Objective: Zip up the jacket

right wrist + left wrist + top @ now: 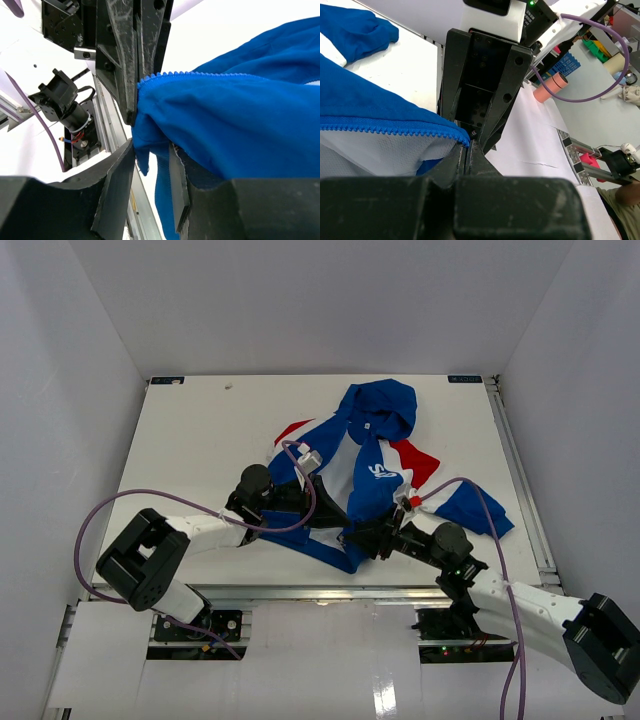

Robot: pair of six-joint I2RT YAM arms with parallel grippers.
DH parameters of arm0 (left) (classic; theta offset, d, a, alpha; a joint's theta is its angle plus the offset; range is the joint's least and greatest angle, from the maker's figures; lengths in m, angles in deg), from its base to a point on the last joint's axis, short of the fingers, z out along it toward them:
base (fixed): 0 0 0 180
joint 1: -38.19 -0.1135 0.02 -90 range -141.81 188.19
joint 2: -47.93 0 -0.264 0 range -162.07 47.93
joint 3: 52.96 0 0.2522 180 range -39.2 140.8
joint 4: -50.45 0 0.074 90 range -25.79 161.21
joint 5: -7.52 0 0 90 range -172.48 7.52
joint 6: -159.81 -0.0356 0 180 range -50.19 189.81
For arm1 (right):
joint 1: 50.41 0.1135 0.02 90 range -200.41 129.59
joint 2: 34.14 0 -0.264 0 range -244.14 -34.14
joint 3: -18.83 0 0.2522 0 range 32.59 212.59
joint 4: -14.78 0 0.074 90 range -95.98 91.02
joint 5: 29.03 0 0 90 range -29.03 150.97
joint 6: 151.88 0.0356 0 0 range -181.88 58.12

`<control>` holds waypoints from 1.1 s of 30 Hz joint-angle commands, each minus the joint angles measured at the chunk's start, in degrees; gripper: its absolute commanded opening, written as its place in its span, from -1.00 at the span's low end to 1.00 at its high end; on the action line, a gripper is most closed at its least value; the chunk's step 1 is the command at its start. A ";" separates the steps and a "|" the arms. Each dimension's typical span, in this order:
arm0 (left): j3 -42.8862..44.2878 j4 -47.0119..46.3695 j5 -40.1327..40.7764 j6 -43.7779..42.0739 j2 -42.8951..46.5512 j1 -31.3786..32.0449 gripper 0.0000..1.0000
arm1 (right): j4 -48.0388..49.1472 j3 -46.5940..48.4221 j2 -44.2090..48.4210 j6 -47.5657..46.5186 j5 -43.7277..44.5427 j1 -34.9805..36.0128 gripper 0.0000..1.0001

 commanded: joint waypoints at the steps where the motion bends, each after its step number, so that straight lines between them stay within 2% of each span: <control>1: 0.08 -2.77 -1.42 0.33 0.52 0.26 -1.00 | 2.74 0.53 -0.98 -0.42 -0.90 -0.21 -0.21; 4: 0.09 -2.69 -1.53 0.36 0.61 0.26 -1.00 | 3.06 0.27 -1.01 -0.45 -0.93 -0.21 -0.21; 7: 0.00 -2.69 -1.53 0.44 0.61 0.26 -1.00 | 3.15 0.10 -0.43 -0.45 -0.44 -0.21 -0.31; 9: -0.19 -2.78 -1.53 0.36 0.61 0.25 -1.00 | 3.16 0.00 -0.38 -0.53 -0.57 -0.29 -0.65; 11: -0.35 -2.90 -1.41 0.32 0.52 0.21 -1.00 | 3.32 -0.17 -0.18 -0.41 -0.41 -0.25 -0.83; 18: -0.61 -2.44 -0.76 0.11 0.70 0.00 -0.99 | 4.11 -0.70 0.31 -0.45 -0.66 -0.30 -0.84; 21: -0.31 0.79 0.86 -0.74 1.56 -0.99 -0.38 | 4.60 -0.45 -0.17 -0.76 -1.16 -0.22 -0.84; 23: 0.13 5.93 2.63 -2.70 3.51 -2.10 -0.18 | 4.66 -0.44 -0.31 -0.83 -1.27 -0.30 -0.85; 25: 1.78 17.23 6.00 -6.69 6.80 -2.93 0.01 | 4.66 -0.44 -0.23 -1.05 -1.27 -0.30 -0.85; 28: 4.49 34.26 17.52 -18.63 11.74 -3.03 0.08 | 4.51 -0.65 0.07 -1.19 -1.07 -0.30 -0.85; 33: 6.94 52.57 36.22 -21.79 15.55 -3.08 0.06 | 3.51 -1.41 1.80 -1.15 0.99 -0.30 -0.85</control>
